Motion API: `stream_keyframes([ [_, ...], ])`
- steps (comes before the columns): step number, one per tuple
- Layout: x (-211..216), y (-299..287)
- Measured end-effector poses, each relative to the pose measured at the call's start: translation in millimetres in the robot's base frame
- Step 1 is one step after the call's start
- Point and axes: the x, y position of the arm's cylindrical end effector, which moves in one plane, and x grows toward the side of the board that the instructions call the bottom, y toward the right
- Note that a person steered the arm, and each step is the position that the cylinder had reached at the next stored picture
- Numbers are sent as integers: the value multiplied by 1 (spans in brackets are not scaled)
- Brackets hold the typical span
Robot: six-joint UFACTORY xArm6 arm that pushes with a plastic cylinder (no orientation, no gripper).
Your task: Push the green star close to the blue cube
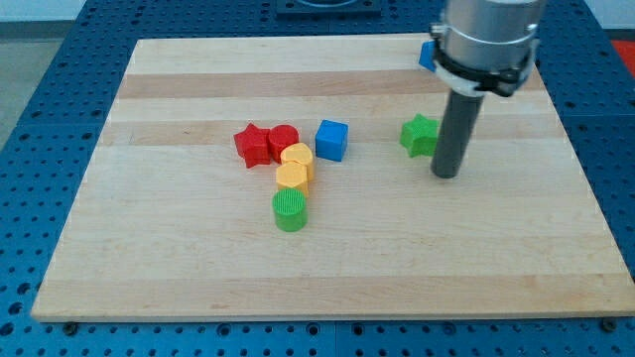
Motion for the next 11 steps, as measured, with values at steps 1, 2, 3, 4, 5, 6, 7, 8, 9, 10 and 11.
stream_keyframes([
  [1, -21, 38],
  [2, -48, 37],
  [3, -54, 20],
  [4, -54, -3],
  [5, -54, -28],
  [6, -54, -43],
  [7, -54, -34],
  [8, -54, -35],
  [9, -54, -44],
  [10, -54, -55],
  [11, -54, -67],
])
